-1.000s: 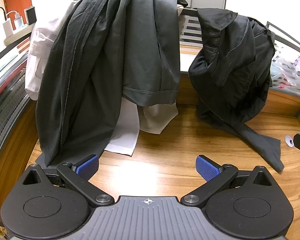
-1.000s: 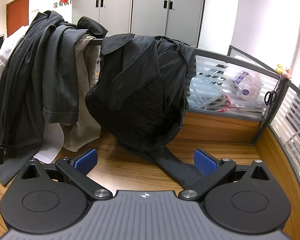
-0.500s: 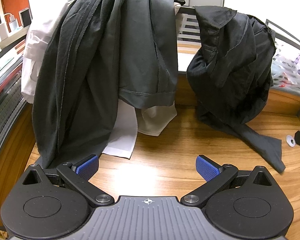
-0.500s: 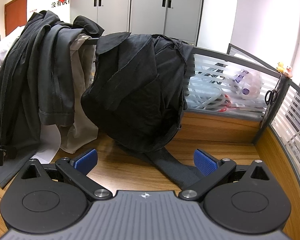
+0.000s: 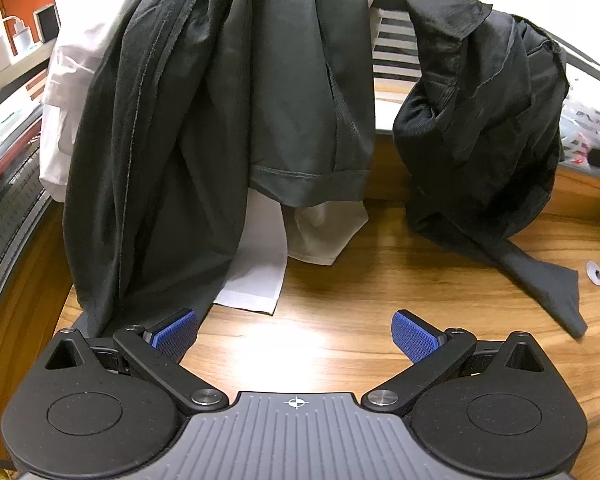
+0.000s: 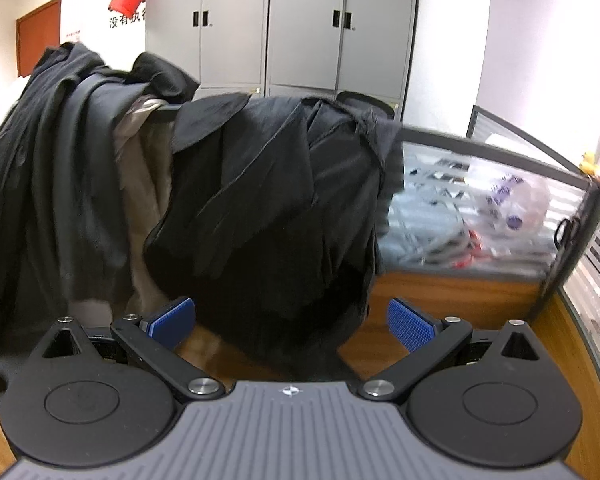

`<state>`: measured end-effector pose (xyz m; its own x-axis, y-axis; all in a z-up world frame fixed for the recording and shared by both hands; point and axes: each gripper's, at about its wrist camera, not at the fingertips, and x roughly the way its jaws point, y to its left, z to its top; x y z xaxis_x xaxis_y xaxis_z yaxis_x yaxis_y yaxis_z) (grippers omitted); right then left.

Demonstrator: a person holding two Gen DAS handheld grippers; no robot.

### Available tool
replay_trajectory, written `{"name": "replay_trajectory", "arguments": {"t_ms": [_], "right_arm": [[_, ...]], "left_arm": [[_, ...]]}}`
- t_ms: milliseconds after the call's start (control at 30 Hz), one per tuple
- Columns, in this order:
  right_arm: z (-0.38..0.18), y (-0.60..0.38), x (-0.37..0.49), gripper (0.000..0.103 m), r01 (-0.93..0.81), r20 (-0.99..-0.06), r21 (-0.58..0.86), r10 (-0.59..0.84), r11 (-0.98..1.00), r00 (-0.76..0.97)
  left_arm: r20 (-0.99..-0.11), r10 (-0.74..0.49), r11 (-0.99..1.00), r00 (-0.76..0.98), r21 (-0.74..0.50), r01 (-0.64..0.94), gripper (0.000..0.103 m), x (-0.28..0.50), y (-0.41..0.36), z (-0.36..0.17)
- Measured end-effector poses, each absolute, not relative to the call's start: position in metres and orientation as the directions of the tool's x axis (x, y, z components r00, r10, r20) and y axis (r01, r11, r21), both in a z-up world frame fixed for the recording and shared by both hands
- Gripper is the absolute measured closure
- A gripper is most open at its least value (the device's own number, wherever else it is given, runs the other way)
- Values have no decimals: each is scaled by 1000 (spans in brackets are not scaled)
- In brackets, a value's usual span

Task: Fold clothes
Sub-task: 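Grasp the dark grey jacket on the rail with both grippers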

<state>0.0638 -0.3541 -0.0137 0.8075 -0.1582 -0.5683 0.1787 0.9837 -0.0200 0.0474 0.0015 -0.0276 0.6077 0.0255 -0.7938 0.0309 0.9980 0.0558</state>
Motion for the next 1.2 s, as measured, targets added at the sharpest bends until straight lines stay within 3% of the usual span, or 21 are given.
{"name": "replay_trajectory", "arguments": {"t_ms": [733, 933, 1000, 1067, 1200], "right_arm": [[-50, -462, 244, 0, 133, -550, 101, -56, 986, 834], [-50, -465, 250, 32, 74, -537, 153, 20, 985, 843], [-49, -463, 246, 52, 75, -538, 143, 14, 987, 843], [-47, -460, 241, 62, 76, -539, 139, 11, 987, 842], [-43, -454, 229, 71, 73, -539, 148, 18, 986, 842]], "left_arm": [[-789, -42, 984, 613, 76, 164, 0, 116, -20, -48], [-762, -85, 974, 642, 72, 215, 0, 129, -37, -44], [-749, -141, 970, 647, 27, 243, 3, 139, -45, -38], [-730, -202, 958, 654, -9, 286, 5, 149, -55, -31], [-703, -298, 918, 646, -27, 395, 17, 178, -87, -15]]}}
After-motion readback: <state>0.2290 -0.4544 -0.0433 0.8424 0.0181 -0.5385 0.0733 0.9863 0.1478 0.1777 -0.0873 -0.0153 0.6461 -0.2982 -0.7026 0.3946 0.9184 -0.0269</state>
